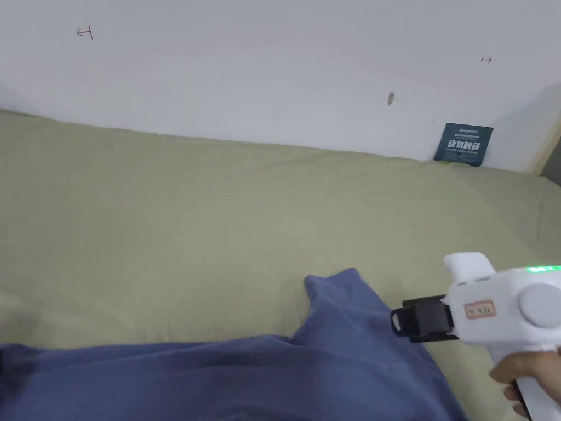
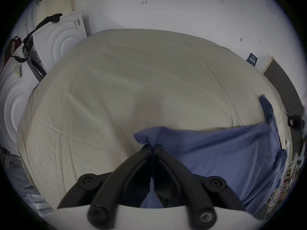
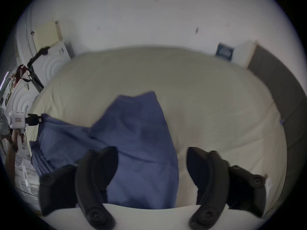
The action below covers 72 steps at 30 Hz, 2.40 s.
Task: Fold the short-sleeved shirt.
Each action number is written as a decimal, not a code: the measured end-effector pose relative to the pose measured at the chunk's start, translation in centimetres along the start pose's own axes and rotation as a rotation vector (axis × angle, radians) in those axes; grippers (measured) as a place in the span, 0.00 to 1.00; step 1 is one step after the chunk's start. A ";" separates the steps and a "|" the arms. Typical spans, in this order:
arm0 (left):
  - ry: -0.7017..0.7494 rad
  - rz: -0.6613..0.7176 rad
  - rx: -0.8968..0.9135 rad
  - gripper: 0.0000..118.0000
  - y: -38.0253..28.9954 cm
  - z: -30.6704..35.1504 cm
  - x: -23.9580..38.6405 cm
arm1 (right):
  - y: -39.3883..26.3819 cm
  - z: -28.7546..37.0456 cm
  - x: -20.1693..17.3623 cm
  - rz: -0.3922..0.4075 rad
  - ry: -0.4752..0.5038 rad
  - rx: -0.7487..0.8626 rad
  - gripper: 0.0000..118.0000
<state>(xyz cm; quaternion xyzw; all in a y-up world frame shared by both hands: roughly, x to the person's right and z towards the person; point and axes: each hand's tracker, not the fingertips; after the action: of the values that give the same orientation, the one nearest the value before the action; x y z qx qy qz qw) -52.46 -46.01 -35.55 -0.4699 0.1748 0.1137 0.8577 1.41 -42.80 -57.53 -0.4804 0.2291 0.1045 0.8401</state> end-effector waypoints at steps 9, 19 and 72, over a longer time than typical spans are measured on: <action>-0.015 -0.002 -0.013 0.00 0.4 -1.0 0.0 | 5.1 -10.7 2.3 -0.086 -0.024 -0.189 0.75; -0.059 -0.033 0.010 0.00 0.1 -0.5 0.7 | 2.5 -4.1 -3.8 0.083 -0.084 -0.065 0.00; -0.279 -0.007 0.198 0.81 -18.2 20.7 -3.4 | -24.8 20.1 -5.4 -0.273 0.060 0.187 0.71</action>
<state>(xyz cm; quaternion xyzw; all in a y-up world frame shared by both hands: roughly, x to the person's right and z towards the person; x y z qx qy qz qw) -45.05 -38.25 -9.94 -0.3633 0.0628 0.1569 0.9162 12.24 -38.18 -27.32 -0.4296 0.1954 -0.0469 0.8804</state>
